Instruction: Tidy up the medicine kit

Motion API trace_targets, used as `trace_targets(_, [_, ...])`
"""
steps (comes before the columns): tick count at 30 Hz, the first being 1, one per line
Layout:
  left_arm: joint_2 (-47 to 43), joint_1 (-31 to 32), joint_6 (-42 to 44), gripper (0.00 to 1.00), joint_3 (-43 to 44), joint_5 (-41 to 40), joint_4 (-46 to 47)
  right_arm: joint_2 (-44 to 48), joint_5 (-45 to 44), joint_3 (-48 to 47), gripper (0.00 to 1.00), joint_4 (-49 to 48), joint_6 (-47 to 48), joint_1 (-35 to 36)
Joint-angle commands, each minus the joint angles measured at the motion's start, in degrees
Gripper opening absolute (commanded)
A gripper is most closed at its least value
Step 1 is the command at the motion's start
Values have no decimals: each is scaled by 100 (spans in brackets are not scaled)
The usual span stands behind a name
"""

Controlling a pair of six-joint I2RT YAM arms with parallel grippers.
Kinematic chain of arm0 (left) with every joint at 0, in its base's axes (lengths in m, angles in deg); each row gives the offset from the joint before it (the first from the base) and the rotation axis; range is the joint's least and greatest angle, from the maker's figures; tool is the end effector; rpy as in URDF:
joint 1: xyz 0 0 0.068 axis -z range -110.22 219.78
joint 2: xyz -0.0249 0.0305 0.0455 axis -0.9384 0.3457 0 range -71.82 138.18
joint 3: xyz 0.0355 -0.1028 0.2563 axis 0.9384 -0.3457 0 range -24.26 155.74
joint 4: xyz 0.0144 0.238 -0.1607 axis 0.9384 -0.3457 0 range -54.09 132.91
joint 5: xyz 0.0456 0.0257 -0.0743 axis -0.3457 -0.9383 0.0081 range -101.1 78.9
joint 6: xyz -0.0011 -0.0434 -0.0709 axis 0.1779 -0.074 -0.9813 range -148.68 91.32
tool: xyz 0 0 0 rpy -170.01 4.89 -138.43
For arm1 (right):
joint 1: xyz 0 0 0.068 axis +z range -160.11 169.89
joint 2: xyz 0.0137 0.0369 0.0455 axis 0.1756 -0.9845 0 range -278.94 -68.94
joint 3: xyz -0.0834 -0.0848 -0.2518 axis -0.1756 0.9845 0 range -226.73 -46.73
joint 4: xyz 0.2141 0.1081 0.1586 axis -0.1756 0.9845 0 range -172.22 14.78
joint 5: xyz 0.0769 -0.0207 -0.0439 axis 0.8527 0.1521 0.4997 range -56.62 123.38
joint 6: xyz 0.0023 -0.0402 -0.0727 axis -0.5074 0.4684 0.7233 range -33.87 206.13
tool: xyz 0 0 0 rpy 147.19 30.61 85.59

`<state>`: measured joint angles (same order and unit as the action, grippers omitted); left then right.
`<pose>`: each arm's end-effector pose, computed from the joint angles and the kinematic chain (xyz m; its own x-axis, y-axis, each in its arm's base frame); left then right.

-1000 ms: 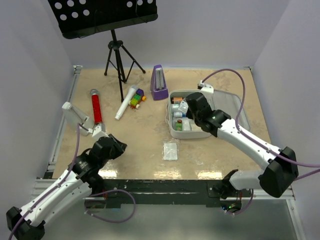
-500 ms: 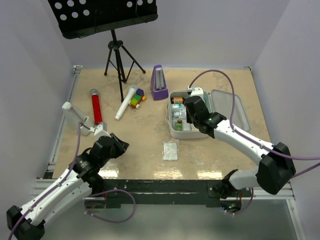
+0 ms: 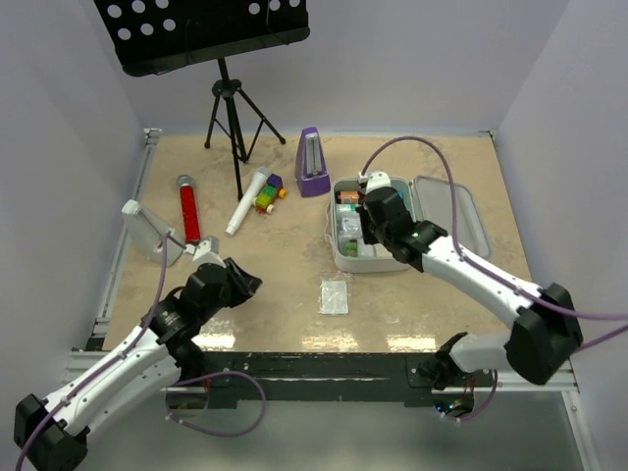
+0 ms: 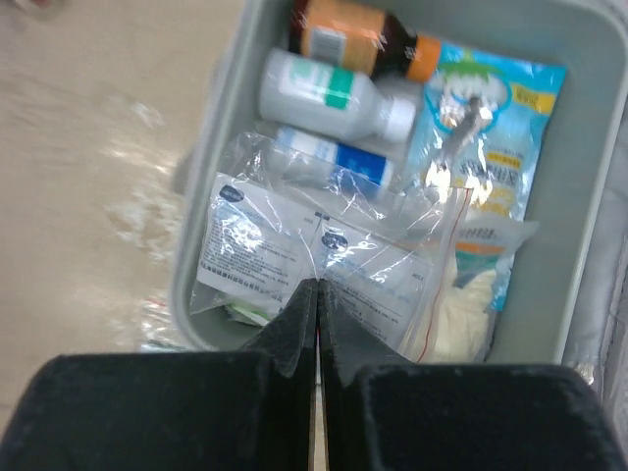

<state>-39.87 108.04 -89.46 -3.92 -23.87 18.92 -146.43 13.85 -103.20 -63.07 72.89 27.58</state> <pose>0.1575 -0.1039 0.1759 -0.6270 -0.5895 -0.5092 -0.1729 0.7427 -0.6469 0.2890 0.1926 0.2432 -0.5827 -0.1774 -0.7931 -0.2472 0.9683 -0.0350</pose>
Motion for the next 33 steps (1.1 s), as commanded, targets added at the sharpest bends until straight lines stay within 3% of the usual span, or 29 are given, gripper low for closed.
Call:
trace_targets(1, [198,-29,653,39,216,792,1552,1121,914,-268,0,-413,32,-25])
trace_targets(5, [443,-29,839,52,295,1645,3090,1482,1801,-347,0,-351,-153,1])
trace_targets(7, [619,-20,717,67,287,1971,3793,1570,2083,-330,0,-377,-319,97])
trace_targets(9, [804,-20,637,76,295,2147,4557,1615,2103,-295,0,-483,-478,360])
trace_targets(15, [1410,-20,926,85,901,2270,5097,1413,1839,-356,0,-711,-777,1029])
trace_targets(16, [1524,-29,1023,100,997,2288,5054,1360,1821,-356,0,-755,-812,1099])
trace_targets(25, [1912,-38,1920,99,1543,2253,4263,1210,1900,-251,0,-1142,-909,1293])
trace_targets(30, [1772,-29,2052,84,1359,2034,3990,1254,1935,-242,0,-1142,-874,1302])
trace_targets(33, [1710,-38,2070,70,1297,1990,4007,1281,1935,-207,0,-1160,-891,1302])
